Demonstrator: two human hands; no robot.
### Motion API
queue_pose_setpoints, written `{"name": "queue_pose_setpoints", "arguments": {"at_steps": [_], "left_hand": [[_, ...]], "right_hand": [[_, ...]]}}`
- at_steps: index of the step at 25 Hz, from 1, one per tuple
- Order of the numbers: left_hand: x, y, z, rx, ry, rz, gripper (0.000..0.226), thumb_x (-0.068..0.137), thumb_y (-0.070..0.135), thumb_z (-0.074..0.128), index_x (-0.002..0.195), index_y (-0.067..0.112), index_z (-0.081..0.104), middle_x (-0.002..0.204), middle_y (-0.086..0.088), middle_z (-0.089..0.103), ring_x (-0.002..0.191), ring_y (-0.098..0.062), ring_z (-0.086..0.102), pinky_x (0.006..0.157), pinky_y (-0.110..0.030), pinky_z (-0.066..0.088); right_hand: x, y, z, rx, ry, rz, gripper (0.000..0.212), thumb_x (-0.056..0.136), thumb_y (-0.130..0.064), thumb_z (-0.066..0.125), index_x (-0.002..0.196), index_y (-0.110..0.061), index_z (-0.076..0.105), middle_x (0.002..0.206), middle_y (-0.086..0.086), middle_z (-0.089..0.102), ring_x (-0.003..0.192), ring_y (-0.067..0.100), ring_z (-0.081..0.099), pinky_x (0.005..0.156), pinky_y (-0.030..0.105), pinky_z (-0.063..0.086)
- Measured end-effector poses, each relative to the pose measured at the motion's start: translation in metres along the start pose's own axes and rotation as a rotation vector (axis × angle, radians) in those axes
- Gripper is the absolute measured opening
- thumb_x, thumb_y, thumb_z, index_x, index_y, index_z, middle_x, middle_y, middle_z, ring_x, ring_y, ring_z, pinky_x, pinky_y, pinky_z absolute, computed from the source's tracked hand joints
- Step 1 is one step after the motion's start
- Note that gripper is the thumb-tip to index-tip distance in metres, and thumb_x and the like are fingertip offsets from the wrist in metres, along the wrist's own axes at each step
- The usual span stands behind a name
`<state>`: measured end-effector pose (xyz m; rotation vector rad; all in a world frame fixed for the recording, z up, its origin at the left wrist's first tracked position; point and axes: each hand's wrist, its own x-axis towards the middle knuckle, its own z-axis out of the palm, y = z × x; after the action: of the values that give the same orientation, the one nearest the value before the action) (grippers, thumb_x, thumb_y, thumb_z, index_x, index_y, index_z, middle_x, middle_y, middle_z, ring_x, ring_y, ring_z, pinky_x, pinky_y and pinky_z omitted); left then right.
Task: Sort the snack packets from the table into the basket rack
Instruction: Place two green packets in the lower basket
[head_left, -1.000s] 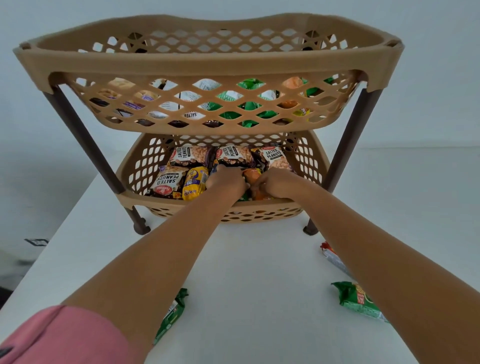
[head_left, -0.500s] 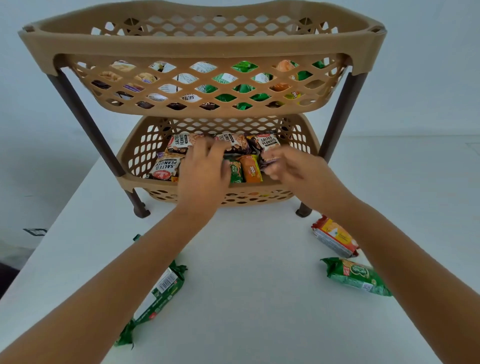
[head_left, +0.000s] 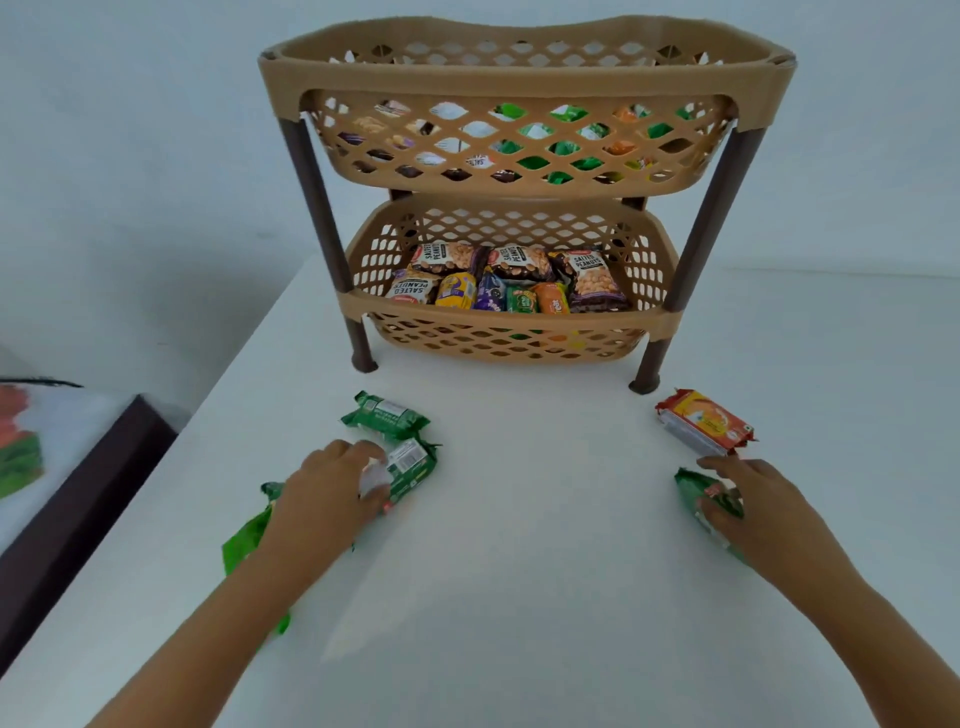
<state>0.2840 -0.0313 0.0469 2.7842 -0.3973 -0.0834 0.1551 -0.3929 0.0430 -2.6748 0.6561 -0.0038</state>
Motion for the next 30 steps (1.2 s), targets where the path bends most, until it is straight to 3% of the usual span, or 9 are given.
{"name": "queue_pose_setpoints", "arguments": {"at_steps": [4,8,14,18,21,25,30], "left_hand": [[-0.011,0.012,0.017,0.196,0.045,0.003,0.045,0.084,0.039,0.058,0.123,0.02,0.045,0.109,-0.005,0.057,0.096,-0.024,0.057,0.076,-0.033,0.043],[-0.019,0.031,0.028,0.238,0.073,0.0,0.046,0.085,0.045,0.054,0.119,0.017,0.04,0.104,-0.002,0.058,0.093,-0.022,0.057,0.078,-0.031,0.04],[-0.029,0.055,0.04,0.131,0.001,0.045,0.05,0.082,0.045,0.055,0.12,0.018,0.037,0.106,-0.001,0.055,0.095,-0.019,0.057,0.077,-0.028,0.039],[-0.029,0.067,0.046,-0.039,-0.119,0.026,0.06,0.079,0.044,0.06,0.125,0.016,0.035,0.109,-0.003,0.057,0.096,-0.019,0.058,0.077,-0.027,0.041],[-0.023,0.075,0.044,-0.269,-0.204,-0.026,0.065,0.077,0.041,0.066,0.129,0.015,0.036,0.105,0.0,0.059,0.088,-0.014,0.055,0.073,-0.023,0.043],[-0.011,0.09,0.034,-0.475,-0.225,-0.046,0.057,0.078,0.037,0.067,0.123,0.017,0.04,0.088,0.008,0.055,0.076,-0.008,0.056,0.051,-0.011,0.039],[0.037,0.124,0.004,-0.636,-0.081,-0.025,0.043,0.08,0.032,0.068,0.112,0.015,0.044,0.081,0.01,0.054,0.065,0.0,0.052,0.042,-0.009,0.04]], "right_hand": [[-0.011,-0.012,0.005,0.172,-0.104,0.058,0.051,0.082,-0.03,0.067,0.129,-0.028,0.046,0.125,0.005,0.054,0.092,0.015,0.056,0.079,0.03,0.05],[-0.027,-0.011,0.009,0.039,-0.25,0.134,0.067,0.08,-0.048,0.063,0.137,-0.031,0.032,0.122,0.003,0.055,0.09,0.016,0.056,0.07,0.028,0.05],[-0.044,-0.018,0.014,0.183,-0.35,0.148,0.064,0.078,-0.048,0.066,0.133,-0.031,0.038,0.101,-0.004,0.054,0.079,0.009,0.057,0.06,0.019,0.046],[-0.048,-0.027,0.016,0.336,-0.395,0.154,0.062,0.078,-0.047,0.066,0.132,-0.032,0.04,0.092,-0.012,0.056,0.074,0.002,0.061,0.046,0.011,0.043],[-0.045,-0.034,0.015,0.399,-0.387,0.138,0.062,0.078,-0.048,0.065,0.132,-0.031,0.04,0.093,-0.011,0.058,0.077,0.002,0.061,0.048,0.012,0.044],[-0.031,-0.049,-0.002,0.405,-0.367,0.075,0.062,0.079,-0.049,0.063,0.133,-0.034,0.036,0.096,-0.009,0.059,0.078,0.003,0.063,0.051,0.012,0.045],[0.018,-0.086,-0.043,0.52,-0.104,-0.054,0.057,0.081,-0.037,0.065,0.131,-0.033,0.037,0.092,-0.015,0.056,0.076,0.003,0.06,0.048,0.01,0.045]]}}
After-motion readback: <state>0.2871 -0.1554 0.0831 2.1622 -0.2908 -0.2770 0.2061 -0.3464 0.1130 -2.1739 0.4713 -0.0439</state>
